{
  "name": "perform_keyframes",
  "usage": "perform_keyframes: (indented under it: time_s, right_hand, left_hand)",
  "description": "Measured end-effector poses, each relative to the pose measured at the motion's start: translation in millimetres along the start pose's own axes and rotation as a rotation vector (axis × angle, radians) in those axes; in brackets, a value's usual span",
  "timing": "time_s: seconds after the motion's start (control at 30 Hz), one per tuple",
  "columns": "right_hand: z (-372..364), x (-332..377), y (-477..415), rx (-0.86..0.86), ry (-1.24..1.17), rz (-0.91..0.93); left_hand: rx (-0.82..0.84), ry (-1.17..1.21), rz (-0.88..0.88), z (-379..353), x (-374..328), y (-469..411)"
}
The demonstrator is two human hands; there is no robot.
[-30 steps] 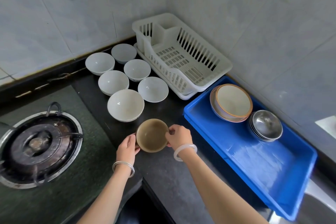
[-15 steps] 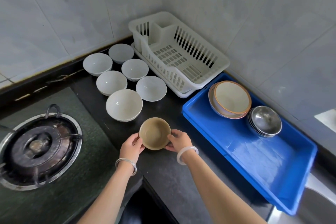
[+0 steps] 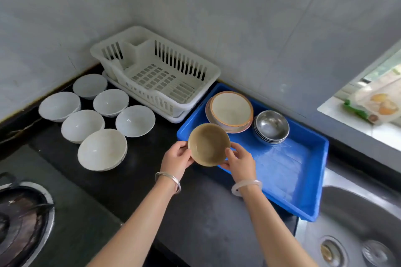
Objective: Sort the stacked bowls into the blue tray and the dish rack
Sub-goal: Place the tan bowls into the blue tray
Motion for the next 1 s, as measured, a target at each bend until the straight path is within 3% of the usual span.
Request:
perform_keyframes:
  time_s: [0.27,0.5,0.67,1.0]
  right_hand:
    - [123.3,-51.4,-44.3,-0.284,-0.178,-0.195]
    - [199.5,-93.6,-60.1,-0.475,-0.26,-0.303]
    - [216.6,-115.8,-72.2,-0.57,-0.323,-0.358]
    - [203.0,-143.8,-107.4,-0.584,-0.454,-0.491]
  left_hand:
    - [0.239,-0.109,0.089,-154.8,24.4,18.6]
    - [0.342,-0.102,0.214,-245.5,65.4,42.9]
    - [0.36,-0.048,0.34,-278.2,99.3,49.1]
    - [0.274,-0.059,0.382,-307.3,132.9,34.2]
Point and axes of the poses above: each hand's wrist, its own y-axis away from the middle knuckle, its own z-axis out of the back of the hand, x = y × z, the point moved 10 cm from there along -y, towards the middle knuckle, and after that the axes turned 10 degrees about -x, right-handed, at the moved point
